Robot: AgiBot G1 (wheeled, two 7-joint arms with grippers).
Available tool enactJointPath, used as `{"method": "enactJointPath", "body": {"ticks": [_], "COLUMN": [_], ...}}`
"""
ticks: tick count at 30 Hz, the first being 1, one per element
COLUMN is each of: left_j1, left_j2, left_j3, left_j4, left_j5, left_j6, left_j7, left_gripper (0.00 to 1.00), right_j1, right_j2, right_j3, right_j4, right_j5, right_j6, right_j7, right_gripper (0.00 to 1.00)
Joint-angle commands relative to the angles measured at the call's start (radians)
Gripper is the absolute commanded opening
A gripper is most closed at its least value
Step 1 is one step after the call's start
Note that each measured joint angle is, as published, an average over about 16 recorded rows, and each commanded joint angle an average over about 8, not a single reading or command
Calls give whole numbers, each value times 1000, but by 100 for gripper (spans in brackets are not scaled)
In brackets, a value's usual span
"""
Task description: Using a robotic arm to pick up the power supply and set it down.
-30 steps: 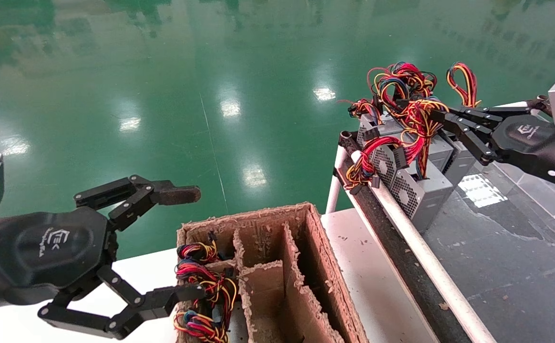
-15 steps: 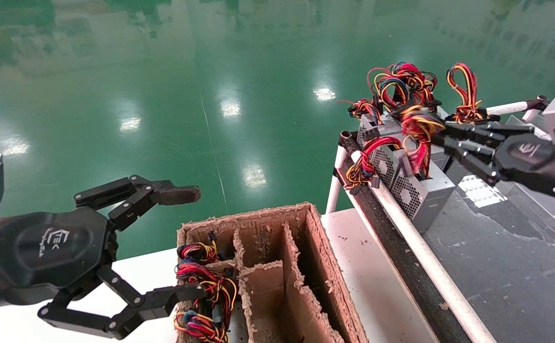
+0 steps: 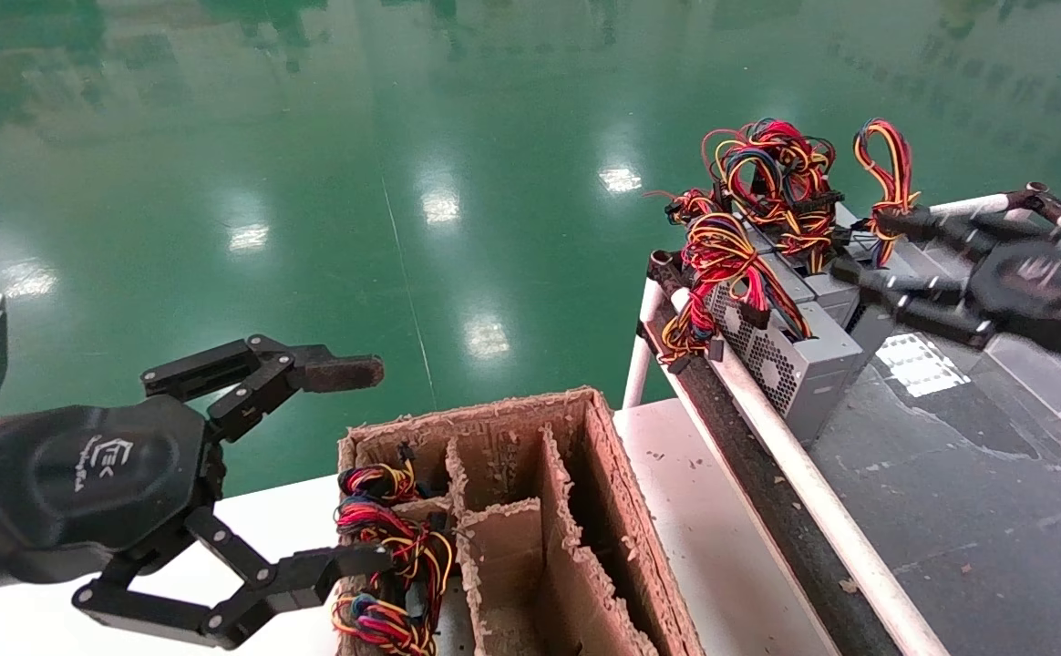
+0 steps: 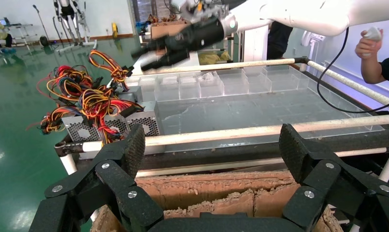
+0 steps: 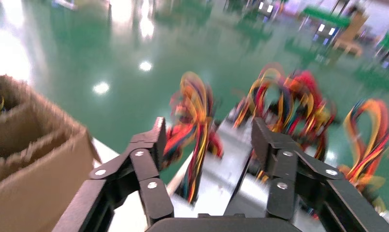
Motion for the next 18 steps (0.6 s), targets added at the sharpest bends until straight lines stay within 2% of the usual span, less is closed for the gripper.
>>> {"method": "enactJointPath", "body": {"ticks": [1,18], "left_j1": [0,0], "left_j2": [0,0], "left_j3": [0,0], "left_j4": [0,0], "left_j5": [0,0], "left_j6": [0,0], "left_j7": [0,0], "left_gripper": [100,100], "right_j1": [3,-84], "right_j2": [5,25], "right_j3": [10,17], "right_j4": [9,197], "right_j5": [16,113], "right_j6": [-7,-46], "right_j7": [3,81], "right_gripper": [100,100]}}
